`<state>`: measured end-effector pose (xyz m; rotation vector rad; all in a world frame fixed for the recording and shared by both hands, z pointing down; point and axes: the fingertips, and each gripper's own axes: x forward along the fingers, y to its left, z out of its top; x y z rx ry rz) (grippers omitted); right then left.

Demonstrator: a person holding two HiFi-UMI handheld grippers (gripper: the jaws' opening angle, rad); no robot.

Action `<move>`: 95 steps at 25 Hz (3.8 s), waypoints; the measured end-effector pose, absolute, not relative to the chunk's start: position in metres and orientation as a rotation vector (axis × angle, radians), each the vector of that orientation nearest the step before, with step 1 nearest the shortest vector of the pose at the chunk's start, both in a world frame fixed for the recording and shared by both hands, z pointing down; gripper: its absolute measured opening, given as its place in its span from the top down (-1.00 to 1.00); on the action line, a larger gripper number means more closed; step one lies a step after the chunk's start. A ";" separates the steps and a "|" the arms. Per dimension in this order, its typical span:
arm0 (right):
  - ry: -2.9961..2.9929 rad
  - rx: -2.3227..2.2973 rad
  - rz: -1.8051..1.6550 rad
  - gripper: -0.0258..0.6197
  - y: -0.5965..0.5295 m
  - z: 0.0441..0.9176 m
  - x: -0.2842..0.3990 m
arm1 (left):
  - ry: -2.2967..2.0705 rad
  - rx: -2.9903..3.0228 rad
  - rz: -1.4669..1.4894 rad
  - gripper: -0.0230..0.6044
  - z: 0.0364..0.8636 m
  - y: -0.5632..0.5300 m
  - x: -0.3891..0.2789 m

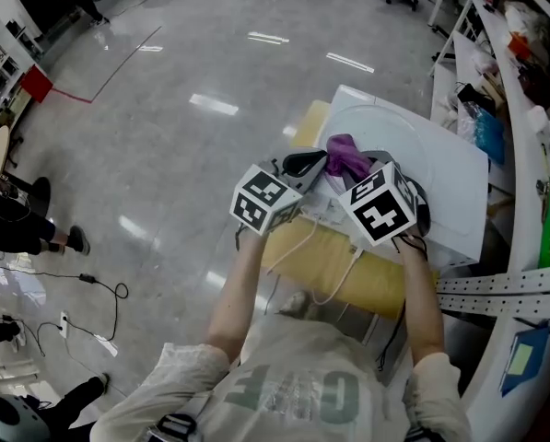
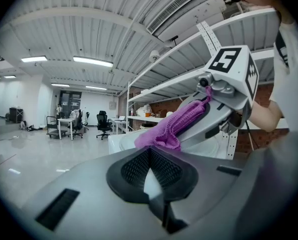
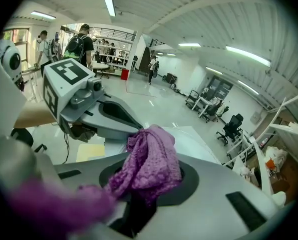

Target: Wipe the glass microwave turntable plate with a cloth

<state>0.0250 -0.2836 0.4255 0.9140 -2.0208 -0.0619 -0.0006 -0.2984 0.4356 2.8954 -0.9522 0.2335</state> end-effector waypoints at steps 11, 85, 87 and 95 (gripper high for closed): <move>-2.047 0.968 -0.039 0.74 -0.332 0.426 0.020 | -0.963 2.886 0.236 0.92 0.436 -0.298 -0.002; -1.997 1.049 0.098 0.74 -0.341 0.424 0.076 | -1.040 2.857 0.248 0.92 0.435 -0.300 -0.005; -2.005 1.026 0.096 0.74 -0.321 0.424 0.072 | -1.046 2.859 0.256 0.92 0.436 -0.300 -0.006; -2.069 0.940 0.085 0.74 -0.239 0.422 0.054 | -1.061 2.857 0.259 0.92 0.434 -0.301 -0.007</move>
